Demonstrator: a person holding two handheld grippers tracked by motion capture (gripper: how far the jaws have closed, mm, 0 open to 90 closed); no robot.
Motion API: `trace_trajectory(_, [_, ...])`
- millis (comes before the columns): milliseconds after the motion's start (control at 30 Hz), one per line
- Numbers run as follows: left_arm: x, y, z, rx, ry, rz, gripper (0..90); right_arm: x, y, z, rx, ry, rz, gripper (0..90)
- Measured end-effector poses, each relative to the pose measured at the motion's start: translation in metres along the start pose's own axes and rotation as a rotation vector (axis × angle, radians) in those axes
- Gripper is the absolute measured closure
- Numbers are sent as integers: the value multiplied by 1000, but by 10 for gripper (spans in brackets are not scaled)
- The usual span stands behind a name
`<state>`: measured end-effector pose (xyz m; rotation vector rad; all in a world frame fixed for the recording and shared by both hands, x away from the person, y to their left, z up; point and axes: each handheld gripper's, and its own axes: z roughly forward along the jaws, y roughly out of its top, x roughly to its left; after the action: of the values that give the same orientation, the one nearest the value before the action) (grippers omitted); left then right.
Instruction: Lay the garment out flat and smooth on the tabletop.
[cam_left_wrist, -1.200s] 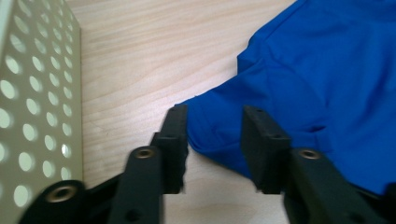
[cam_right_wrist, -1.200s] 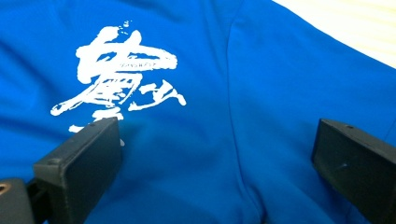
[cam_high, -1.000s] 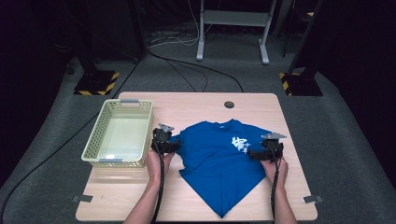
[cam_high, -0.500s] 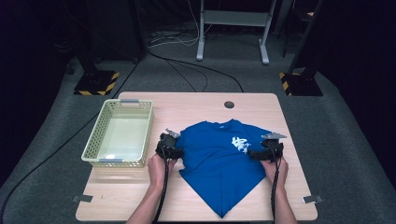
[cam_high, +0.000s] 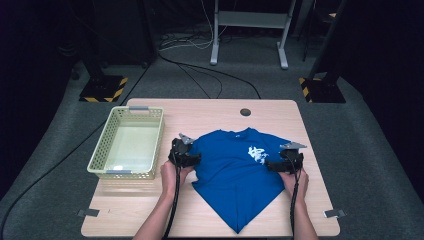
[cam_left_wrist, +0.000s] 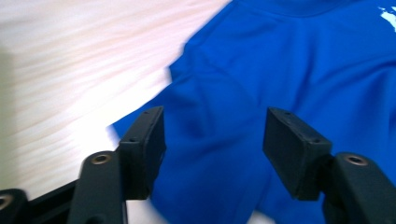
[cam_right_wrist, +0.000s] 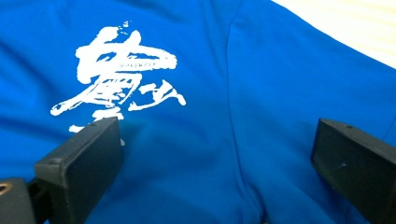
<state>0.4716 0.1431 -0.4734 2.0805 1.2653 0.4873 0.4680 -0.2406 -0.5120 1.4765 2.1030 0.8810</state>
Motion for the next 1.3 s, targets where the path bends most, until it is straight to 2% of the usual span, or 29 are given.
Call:
trace_trajectory(33, [0,2,9,28,0,-10,388,0,0,0,0,0,0,14])
trace_trajectory(100, [2,3,23,52,-13,-18,362,0,0,0,0,0,0,14])
trace_trajectory(167, [5,2,33,60,13,-23,353,0,0,0,0,0,0,14])
trace_trajectory(233, [6,1,34,68,19,-30,348,0,0,0,0,0,0,14])
trace_trajectory(333, [14,-4,31,56,23,-70,338,0,0,0,-1,-1,1,16])
trace_trajectory(533, [31,-10,23,63,76,-147,339,0,0,0,-1,-3,3,17])
trace_trajectory(633, [33,-11,20,58,74,-153,291,-1,0,0,-3,-2,5,21])
trace_trajectory(733, [25,-12,13,-6,20,-132,289,-3,-1,-1,-12,8,19,8])
trace_trajectory(800, [16,-13,8,-38,-8,-110,281,-7,-2,-3,-37,41,44,0])
trace_trajectory(900, [1,-14,3,-60,-51,-78,248,-8,-5,-8,-80,60,63,0])
trace_trajectory(967, [-8,-14,3,-46,-95,-33,225,-6,-6,-10,-89,58,47,0])
trace_trajectory(1000, [-12,-15,5,-23,-100,-3,210,-4,-6,-11,-84,51,38,0])
trace_trajectory(1067, [-17,-17,11,22,-86,29,202,-2,-7,-11,-75,48,27,0])
trace_trajectory(1167, [-12,-22,17,43,-89,0,196,2,-10,-14,-79,55,16,0])
trace_trajectory(1200, [-10,-24,17,28,-92,-10,181,3,-11,-16,-82,52,15,14])
trace_trajectory(1267, [-6,-26,17,6,-109,-18,178,5,-12,-14,-38,50,29,28])
trace_trajectory(1300, [-5,-27,17,6,-103,-1,184,6,-12,-14,-27,48,22,28])
